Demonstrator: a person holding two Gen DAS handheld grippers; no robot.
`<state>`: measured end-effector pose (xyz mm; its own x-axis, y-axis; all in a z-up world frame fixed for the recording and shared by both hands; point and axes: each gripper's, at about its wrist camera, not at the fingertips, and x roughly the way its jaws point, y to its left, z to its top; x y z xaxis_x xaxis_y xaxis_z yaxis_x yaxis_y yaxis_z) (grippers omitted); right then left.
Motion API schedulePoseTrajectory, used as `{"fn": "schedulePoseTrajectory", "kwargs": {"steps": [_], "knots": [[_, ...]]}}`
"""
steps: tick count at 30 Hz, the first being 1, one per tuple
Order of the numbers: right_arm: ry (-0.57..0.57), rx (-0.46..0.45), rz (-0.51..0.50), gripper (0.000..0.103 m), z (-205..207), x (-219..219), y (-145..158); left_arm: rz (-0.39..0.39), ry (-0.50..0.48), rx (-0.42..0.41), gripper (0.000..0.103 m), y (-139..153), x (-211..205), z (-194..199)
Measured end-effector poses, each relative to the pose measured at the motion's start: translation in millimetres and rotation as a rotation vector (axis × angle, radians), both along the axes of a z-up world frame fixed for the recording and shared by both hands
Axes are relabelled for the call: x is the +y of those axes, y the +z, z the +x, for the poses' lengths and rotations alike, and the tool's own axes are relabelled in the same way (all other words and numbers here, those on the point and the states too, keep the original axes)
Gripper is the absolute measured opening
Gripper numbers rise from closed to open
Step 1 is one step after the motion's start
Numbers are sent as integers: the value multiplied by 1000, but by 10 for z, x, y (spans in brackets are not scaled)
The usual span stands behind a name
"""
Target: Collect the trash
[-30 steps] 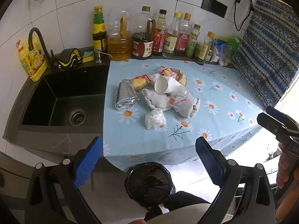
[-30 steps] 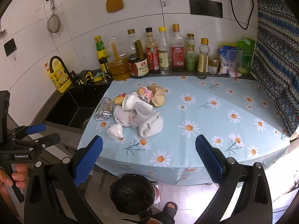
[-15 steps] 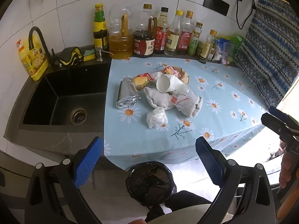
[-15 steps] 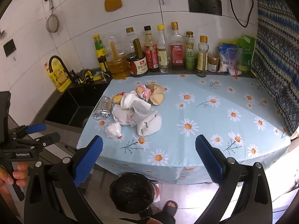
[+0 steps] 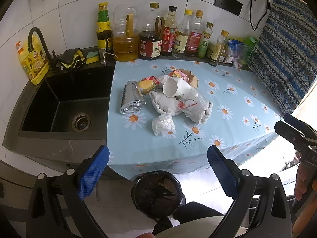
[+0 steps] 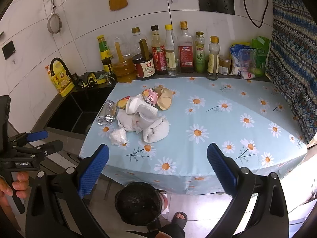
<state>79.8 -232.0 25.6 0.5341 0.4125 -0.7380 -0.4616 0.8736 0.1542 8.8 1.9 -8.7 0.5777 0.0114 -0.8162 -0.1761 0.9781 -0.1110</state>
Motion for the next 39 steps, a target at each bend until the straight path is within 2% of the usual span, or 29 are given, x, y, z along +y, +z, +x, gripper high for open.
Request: {"fn": "schedulePoseTrajectory", "kwargs": {"steps": [39], "knots": [[-22,11,-22,98,16,75,-19,-30,-37,13,96,-34,36,35]]}}
